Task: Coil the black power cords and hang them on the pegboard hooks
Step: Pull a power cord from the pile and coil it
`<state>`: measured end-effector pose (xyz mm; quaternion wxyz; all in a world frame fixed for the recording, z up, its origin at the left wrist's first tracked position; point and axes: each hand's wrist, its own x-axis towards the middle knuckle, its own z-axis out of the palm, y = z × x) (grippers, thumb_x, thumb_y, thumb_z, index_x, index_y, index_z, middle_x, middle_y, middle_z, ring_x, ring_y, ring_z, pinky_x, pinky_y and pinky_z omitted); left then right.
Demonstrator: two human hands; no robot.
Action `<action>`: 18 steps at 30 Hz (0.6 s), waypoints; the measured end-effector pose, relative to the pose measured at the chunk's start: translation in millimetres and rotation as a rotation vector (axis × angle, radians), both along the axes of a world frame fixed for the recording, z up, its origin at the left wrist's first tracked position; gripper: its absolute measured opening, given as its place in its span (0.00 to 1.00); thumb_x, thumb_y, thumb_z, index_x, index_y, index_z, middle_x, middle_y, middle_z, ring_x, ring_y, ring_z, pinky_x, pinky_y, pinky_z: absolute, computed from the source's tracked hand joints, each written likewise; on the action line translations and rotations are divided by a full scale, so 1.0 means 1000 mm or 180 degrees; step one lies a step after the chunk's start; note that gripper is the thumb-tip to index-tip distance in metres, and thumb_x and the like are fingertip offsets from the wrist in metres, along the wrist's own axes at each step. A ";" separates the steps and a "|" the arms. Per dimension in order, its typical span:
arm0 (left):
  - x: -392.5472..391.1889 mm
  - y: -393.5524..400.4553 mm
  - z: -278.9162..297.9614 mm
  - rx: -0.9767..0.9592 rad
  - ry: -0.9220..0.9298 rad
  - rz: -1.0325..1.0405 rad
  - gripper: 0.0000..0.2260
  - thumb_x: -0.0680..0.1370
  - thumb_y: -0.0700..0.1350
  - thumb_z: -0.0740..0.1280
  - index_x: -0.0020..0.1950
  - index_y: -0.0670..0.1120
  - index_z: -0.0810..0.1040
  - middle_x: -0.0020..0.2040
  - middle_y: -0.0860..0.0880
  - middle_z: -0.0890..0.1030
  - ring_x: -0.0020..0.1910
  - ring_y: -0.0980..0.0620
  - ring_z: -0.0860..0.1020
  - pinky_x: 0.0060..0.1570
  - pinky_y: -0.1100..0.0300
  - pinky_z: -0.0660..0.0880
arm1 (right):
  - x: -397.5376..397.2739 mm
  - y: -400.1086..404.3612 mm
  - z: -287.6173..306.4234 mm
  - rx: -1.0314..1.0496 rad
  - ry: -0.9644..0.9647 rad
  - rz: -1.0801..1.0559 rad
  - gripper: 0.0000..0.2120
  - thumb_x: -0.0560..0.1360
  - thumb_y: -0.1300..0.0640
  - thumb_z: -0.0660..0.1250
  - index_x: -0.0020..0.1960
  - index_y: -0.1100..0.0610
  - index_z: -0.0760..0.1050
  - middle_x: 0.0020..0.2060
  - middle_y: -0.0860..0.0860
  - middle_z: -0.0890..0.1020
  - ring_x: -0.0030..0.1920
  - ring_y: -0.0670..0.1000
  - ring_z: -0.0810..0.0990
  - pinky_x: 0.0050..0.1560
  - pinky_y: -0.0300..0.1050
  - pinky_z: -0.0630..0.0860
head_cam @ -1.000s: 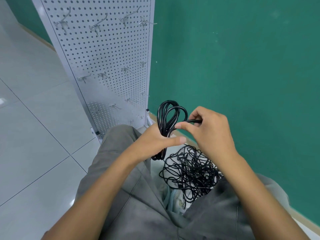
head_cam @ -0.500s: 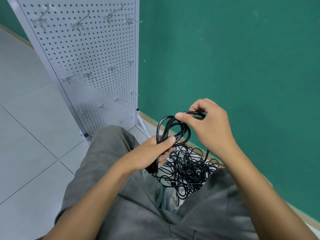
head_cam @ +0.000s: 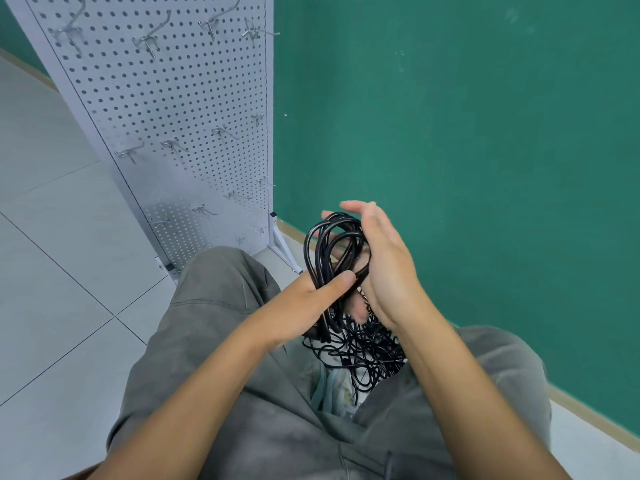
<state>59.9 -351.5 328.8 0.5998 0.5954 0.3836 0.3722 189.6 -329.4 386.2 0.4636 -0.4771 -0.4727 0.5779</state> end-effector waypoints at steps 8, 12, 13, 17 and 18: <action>0.000 -0.002 -0.003 -0.0391 -0.0520 -0.0529 0.11 0.85 0.49 0.62 0.47 0.45 0.76 0.29 0.46 0.73 0.28 0.49 0.72 0.45 0.43 0.77 | 0.010 0.013 -0.002 0.0774 -0.1404 -0.0015 0.07 0.81 0.50 0.68 0.55 0.52 0.79 0.37 0.47 0.82 0.34 0.46 0.80 0.42 0.42 0.77; 0.000 -0.001 -0.007 -0.0729 -0.0574 -0.0766 0.09 0.85 0.47 0.64 0.59 0.43 0.70 0.29 0.48 0.70 0.26 0.50 0.71 0.40 0.49 0.76 | 0.018 0.009 -0.002 0.0406 -0.0889 0.0427 0.08 0.78 0.55 0.73 0.56 0.54 0.82 0.33 0.41 0.80 0.29 0.46 0.74 0.38 0.40 0.75; -0.001 -0.001 -0.006 -0.0728 -0.0523 -0.0771 0.09 0.85 0.46 0.64 0.60 0.42 0.69 0.29 0.48 0.71 0.26 0.50 0.71 0.40 0.49 0.76 | 0.017 0.008 -0.002 0.0369 -0.0812 0.0442 0.06 0.78 0.56 0.73 0.54 0.55 0.83 0.33 0.42 0.80 0.29 0.46 0.73 0.36 0.39 0.75; 0.001 0.002 -0.002 -0.0398 -0.0325 -0.0166 0.13 0.80 0.37 0.71 0.61 0.43 0.71 0.37 0.45 0.81 0.29 0.49 0.77 0.36 0.53 0.77 | 0.017 0.010 -0.005 0.0508 -0.1160 0.0035 0.07 0.77 0.56 0.74 0.44 0.58 0.82 0.31 0.49 0.79 0.25 0.47 0.71 0.29 0.40 0.70; 0.005 0.002 0.000 -0.0315 -0.0273 0.0105 0.18 0.77 0.35 0.74 0.62 0.44 0.71 0.44 0.44 0.83 0.31 0.47 0.80 0.37 0.53 0.79 | 0.018 0.012 -0.006 0.0587 -0.1404 -0.0065 0.08 0.77 0.55 0.74 0.42 0.57 0.82 0.31 0.48 0.80 0.25 0.46 0.72 0.29 0.39 0.71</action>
